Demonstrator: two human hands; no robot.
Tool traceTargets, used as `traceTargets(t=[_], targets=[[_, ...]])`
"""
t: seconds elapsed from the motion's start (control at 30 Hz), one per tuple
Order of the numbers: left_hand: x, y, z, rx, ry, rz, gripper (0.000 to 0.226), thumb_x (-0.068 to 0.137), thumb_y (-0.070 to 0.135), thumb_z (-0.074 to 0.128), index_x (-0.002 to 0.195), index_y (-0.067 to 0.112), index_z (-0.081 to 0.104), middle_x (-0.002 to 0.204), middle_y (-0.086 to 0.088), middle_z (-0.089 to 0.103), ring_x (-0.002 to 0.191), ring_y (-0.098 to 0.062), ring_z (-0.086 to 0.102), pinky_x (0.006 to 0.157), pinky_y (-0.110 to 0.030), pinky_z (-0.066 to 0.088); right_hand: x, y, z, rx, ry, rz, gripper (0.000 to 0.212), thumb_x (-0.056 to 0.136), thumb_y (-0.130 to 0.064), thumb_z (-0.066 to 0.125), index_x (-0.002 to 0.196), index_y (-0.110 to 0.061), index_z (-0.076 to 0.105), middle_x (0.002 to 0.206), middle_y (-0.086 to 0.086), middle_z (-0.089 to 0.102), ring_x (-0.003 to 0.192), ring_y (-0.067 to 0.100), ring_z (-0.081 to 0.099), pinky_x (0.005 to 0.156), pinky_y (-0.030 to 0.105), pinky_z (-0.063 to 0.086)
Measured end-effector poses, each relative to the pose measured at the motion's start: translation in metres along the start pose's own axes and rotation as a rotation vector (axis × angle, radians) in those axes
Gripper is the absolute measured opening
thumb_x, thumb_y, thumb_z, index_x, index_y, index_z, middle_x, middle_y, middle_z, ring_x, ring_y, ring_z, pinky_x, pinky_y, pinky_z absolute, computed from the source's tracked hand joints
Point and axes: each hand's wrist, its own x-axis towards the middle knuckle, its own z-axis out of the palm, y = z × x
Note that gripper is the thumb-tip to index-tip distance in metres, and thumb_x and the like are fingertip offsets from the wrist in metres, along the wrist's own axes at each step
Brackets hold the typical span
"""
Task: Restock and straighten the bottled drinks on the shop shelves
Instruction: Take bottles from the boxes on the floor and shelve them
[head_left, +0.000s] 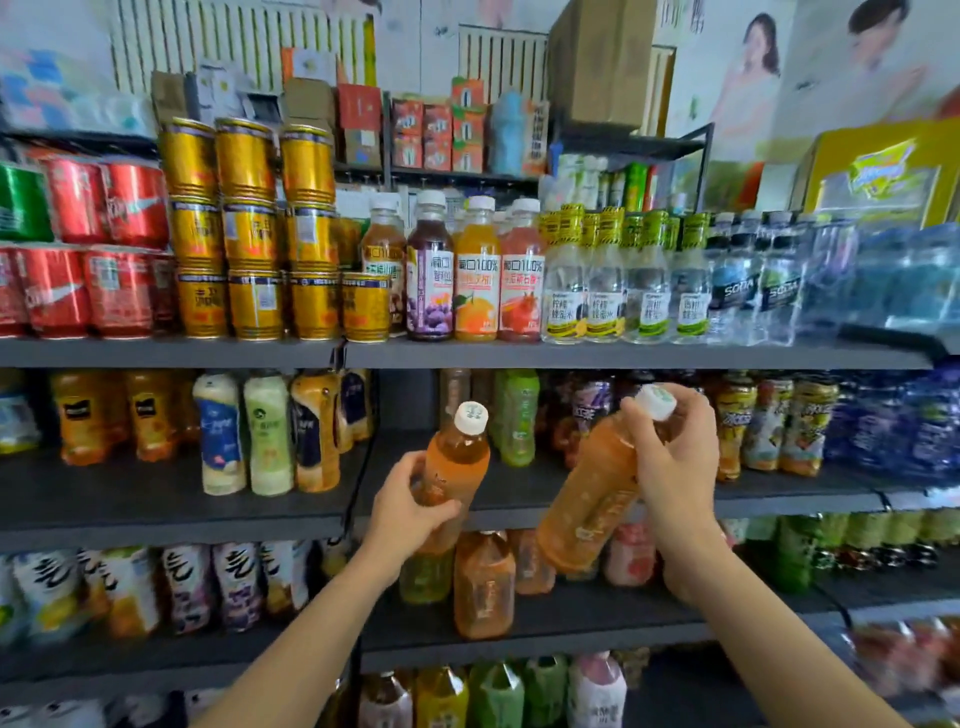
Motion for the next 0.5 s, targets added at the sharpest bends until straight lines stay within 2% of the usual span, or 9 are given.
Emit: traceTargets(t=[0.1,0.2,0.33,0.43,0.5], targets=[[0.039,-0.01,0.016,-0.078,0.037,-0.041,0.053,0.072,0.016,0.078,0.114,0.032,0.049,0.118,0.006,0.055,0.113,-0.016,0.05,0.097,-0.047,0.045,0.027,0.022,0.024,0.007,0.043,0.009,0.029,0.087,-0.022,0.063,0.111,-0.012,0.05,0.109,0.009,0.051,0.102,0.02,0.051,0.088,0.031,0.042],[0.084,-0.027,0.027,-0.084,0.021,-0.064,0.057,0.073,0.018,0.077,0.122,0.026,0.049,0.118,0.005,0.057,0.113,-0.018,0.052,0.097,-0.045,0.045,0.044,0.046,0.061,0.025,0.051,0.012,0.031,0.086,-0.019,0.064,0.112,-0.01,0.049,0.109,0.008,0.049,0.103,0.021,0.051,0.091,0.032,0.041],[0.139,-0.052,0.041,-0.079,0.011,-0.126,0.061,0.075,0.02,0.076,0.129,0.02,0.048,0.124,-0.001,0.056,0.115,-0.021,0.052,0.099,-0.044,0.045,0.053,0.082,0.11,0.047,0.001,-0.008,0.027,0.086,-0.014,0.064,0.107,-0.016,0.046,0.105,0.003,0.046,0.1,0.015,0.048,0.091,0.03,0.042],[0.172,-0.061,0.047,-0.159,-0.009,-0.208,0.043,0.078,0.017,0.072,0.116,0.02,0.052,0.119,-0.004,0.059,0.112,-0.022,0.054,0.1,-0.043,0.044,0.053,0.107,0.139,0.034,-0.048,-0.043,0.027,0.086,-0.011,0.063,0.106,-0.017,0.045,0.104,0.002,0.045,0.098,0.012,0.048,0.088,0.015,0.039],[0.189,-0.062,0.049,-0.212,-0.053,-0.258,0.041,0.08,0.019,0.071,0.116,0.021,0.051,0.12,-0.006,0.059,0.111,-0.022,0.055,0.098,-0.04,0.044,0.058,0.116,0.157,0.011,-0.083,-0.058,0.027,0.087,-0.012,0.062,0.106,-0.017,0.044,0.105,0.002,0.044,0.097,0.009,0.046,0.084,0.003,0.034]])
